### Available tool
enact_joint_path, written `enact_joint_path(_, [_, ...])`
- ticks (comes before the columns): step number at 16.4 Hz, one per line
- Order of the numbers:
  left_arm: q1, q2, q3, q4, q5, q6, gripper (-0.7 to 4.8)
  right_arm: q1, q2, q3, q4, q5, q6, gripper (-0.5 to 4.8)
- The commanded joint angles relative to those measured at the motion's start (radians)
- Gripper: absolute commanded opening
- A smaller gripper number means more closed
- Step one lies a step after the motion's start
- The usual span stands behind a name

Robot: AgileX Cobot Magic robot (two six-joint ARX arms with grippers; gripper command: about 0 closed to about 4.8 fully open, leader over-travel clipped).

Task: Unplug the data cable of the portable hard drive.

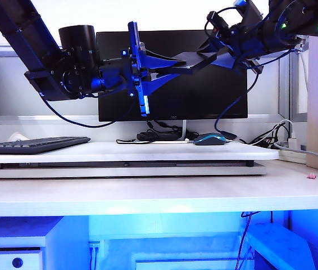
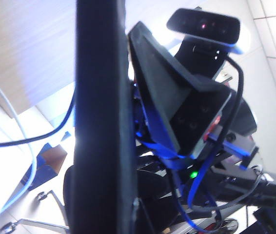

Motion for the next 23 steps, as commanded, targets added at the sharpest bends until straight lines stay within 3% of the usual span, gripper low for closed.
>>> enact_joint_path(1, [-0.003,-0.012,0.008,0.05,0.024,0.002,-0.05,-0.001,-0.002,0.003,0.022,0.017,-0.002,1.54])
enact_joint_path(2, [-0.003,-0.012,0.008,0.05,0.024,0.001,-0.06,-0.001,-0.002,0.003,0.022,0.017,-0.002,1.43])
enact_joint_path(4, [-0.005,-0.012,0.008,0.076,0.035,-0.026,-0.06,0.006,0.005,0.005,0.027,0.016,-0.002,0.14])
enact_joint_path(5, [-0.005,-0.012,0.008,0.101,0.043,-0.03,-0.05,0.007,0.011,0.006,0.029,0.013,-0.002,-0.05])
enact_joint_path(9, [-0.005,-0.012,0.008,0.147,0.048,-0.069,-0.05,0.025,0.048,0.067,0.009,-0.022,0.008,-0.05])
enact_joint_path(16, [-0.004,-0.011,0.006,0.09,0.091,-0.067,-0.05,0.003,0.054,0.09,-0.018,0.083,-0.02,-0.05])
enact_joint_path(19, [0.009,-0.01,0.006,-0.051,0.086,0.042,-0.05,-0.061,0.055,0.091,-0.018,0.114,-0.04,-0.05])
enact_joint_path(23, [0.054,-0.01,0.006,-0.248,-0.069,0.198,-0.05,-0.129,0.058,0.091,-0.018,0.11,-0.04,-0.05])
